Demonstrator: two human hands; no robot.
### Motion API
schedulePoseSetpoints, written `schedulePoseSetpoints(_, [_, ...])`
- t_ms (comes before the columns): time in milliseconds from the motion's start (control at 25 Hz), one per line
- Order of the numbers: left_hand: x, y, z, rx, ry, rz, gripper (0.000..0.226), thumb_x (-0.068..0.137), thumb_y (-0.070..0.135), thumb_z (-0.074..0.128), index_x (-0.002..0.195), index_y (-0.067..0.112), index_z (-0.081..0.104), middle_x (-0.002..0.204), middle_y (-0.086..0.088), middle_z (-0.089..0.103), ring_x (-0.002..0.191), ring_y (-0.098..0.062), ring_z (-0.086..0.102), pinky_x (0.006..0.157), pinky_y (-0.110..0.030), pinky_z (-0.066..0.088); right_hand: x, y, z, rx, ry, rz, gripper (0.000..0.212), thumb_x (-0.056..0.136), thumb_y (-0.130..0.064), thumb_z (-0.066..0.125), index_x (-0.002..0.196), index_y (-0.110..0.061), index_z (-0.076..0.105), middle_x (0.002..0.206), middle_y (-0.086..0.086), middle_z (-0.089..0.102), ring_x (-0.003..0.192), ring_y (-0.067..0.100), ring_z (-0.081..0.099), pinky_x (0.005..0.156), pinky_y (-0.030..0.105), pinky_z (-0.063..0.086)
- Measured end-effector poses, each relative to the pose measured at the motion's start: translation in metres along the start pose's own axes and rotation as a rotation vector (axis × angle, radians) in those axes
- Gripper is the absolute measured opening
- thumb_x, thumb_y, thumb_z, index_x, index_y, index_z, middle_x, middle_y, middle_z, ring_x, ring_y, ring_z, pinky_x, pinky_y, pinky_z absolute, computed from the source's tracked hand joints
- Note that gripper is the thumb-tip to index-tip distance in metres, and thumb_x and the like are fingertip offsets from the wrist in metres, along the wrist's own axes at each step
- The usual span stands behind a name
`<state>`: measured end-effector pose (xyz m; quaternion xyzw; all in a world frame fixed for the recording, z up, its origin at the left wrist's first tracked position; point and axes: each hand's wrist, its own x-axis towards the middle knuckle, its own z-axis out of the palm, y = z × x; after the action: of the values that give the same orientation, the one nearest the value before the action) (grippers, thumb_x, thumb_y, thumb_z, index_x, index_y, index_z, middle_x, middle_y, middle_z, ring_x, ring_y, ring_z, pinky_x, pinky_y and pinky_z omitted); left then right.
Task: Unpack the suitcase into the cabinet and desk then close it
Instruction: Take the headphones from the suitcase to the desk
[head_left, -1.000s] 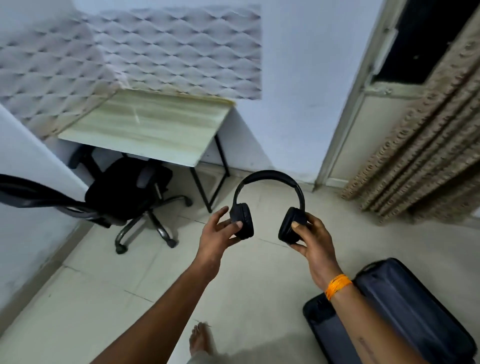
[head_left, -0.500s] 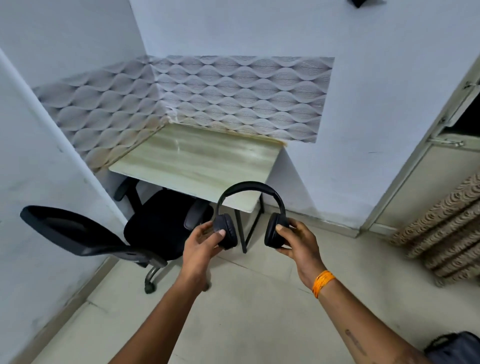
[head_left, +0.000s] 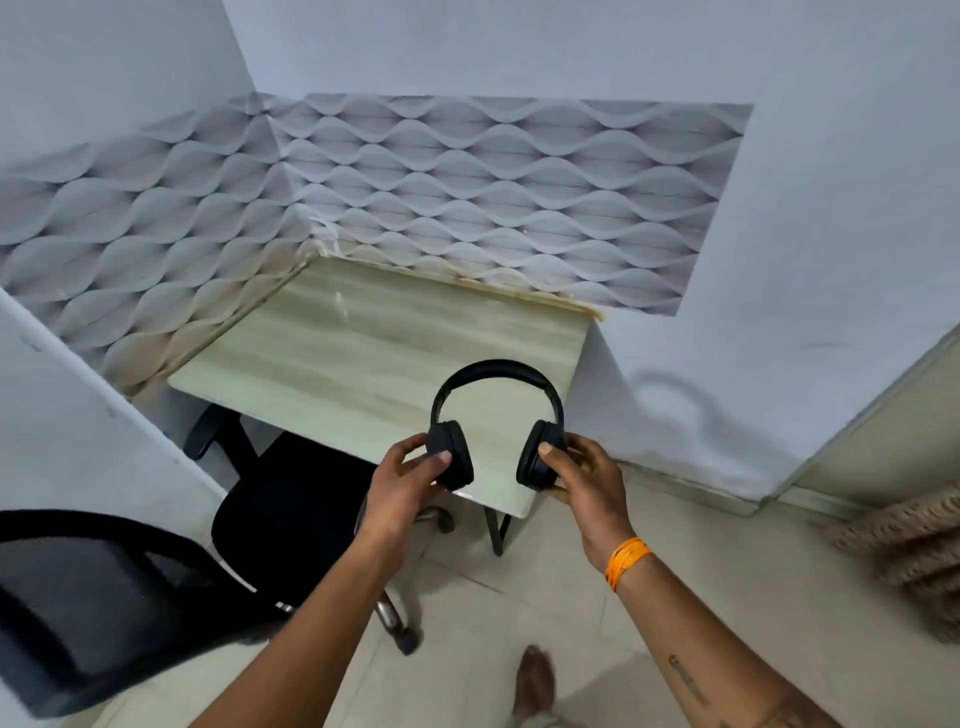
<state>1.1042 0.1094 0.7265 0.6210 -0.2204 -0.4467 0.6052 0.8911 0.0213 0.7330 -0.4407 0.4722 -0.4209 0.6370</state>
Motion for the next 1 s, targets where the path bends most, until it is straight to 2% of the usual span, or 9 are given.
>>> schedulePoseSetpoints(80, [0.044,0.007,0.012,0.003,0.012,-0.03,0.041,0.09,0.02,0.079,0.128,0.022,0.065,0.112,-0.009,0.079,0.102,-0.029,0.077,0.096,-0.046,0.057,0.047,-0.001,0.009,0.009,0.007,0.031,0.02,0.092,-0.02,0.078,0.111,-0.021,0.072,0.104,-0.001,0.079,0.1,0.018,0.076,0.085,0.044,0.064])
schedulePoseSetpoints(200, [0.107,0.023,0.025,0.01,0.033,-0.044,0.047,0.084,0.019,0.082,0.128,0.018,0.066,0.112,-0.012,0.079,0.105,-0.029,0.076,0.097,-0.043,0.057,0.101,-0.005,0.021,0.013,0.021,0.058,0.021,0.092,-0.022,0.078,0.112,-0.024,0.071,0.103,-0.003,0.08,0.097,0.014,0.076,0.087,0.046,0.064])
schedulePoseSetpoints(280, [0.15,0.028,0.033,0.017,0.033,-0.077,0.04,0.089,0.012,0.078,0.128,0.015,0.067,0.113,-0.012,0.078,0.104,-0.028,0.076,0.096,-0.043,0.057,0.138,-0.001,0.026,0.018,0.054,0.09,0.02,0.092,-0.021,0.078,0.111,-0.024,0.072,0.102,-0.003,0.079,0.095,0.012,0.076,0.086,0.046,0.064])
schedulePoseSetpoints(480, [0.252,0.028,0.06,0.067,-0.025,-0.154,0.037,0.091,0.007,0.075,0.128,0.012,0.068,0.113,-0.012,0.078,0.105,-0.028,0.076,0.091,-0.038,0.058,0.228,0.011,0.035,0.021,0.184,0.152,0.025,0.089,-0.023,0.082,0.112,-0.022,0.073,0.119,0.006,0.074,0.105,0.021,0.074,0.086,0.048,0.064])
schedulePoseSetpoints(600, [0.325,0.019,0.079,0.116,-0.08,-0.206,0.036,0.091,0.006,0.075,0.126,0.011,0.068,0.111,-0.011,0.079,0.105,-0.029,0.076,0.09,-0.038,0.058,0.291,0.016,0.037,-0.009,0.285,0.178,0.027,0.087,-0.023,0.083,0.112,-0.023,0.072,0.116,0.004,0.075,0.103,0.02,0.074,0.085,0.048,0.064])
schedulePoseSetpoints(680, [0.376,0.013,0.094,0.163,-0.12,-0.247,0.036,0.089,0.006,0.076,0.124,0.011,0.069,0.11,-0.01,0.079,0.107,-0.029,0.075,0.093,-0.04,0.058,0.332,0.021,0.036,-0.013,0.362,0.221,0.035,0.08,-0.027,0.087,0.112,-0.022,0.073,0.114,0.003,0.076,0.102,0.022,0.074,0.085,0.05,0.064])
schedulePoseSetpoints(800, [0.439,0.006,0.115,0.201,-0.162,-0.308,0.038,0.088,0.006,0.078,0.124,0.011,0.07,0.109,-0.009,0.079,0.106,-0.028,0.075,0.098,-0.044,0.058,0.384,0.03,0.033,-0.013,0.445,0.29,0.06,0.06,-0.046,0.09,0.113,-0.022,0.074,0.112,0.001,0.078,0.104,0.022,0.075,0.088,0.05,0.063])
schedulePoseSetpoints(920, [0.487,0.0,0.131,0.241,-0.189,-0.335,0.04,0.086,0.009,0.08,0.124,0.012,0.07,0.11,-0.009,0.079,0.105,-0.026,0.076,0.098,-0.045,0.059,0.423,0.036,0.032,-0.012,0.501,0.32,0.065,0.053,-0.049,0.088,0.111,-0.022,0.075,0.108,-0.001,0.079,0.102,0.021,0.075,0.091,0.05,0.062])
schedulePoseSetpoints(1000, [0.508,-0.003,0.139,0.267,-0.205,-0.343,0.041,0.086,0.009,0.081,0.125,0.012,0.071,0.112,-0.009,0.078,0.106,-0.026,0.075,0.094,-0.04,0.06,0.441,0.036,0.032,-0.015,0.535,0.34,0.069,0.05,-0.05,0.087,0.112,-0.022,0.075,0.108,0.0,0.078,0.102,0.022,0.075,0.091,0.05,0.062])
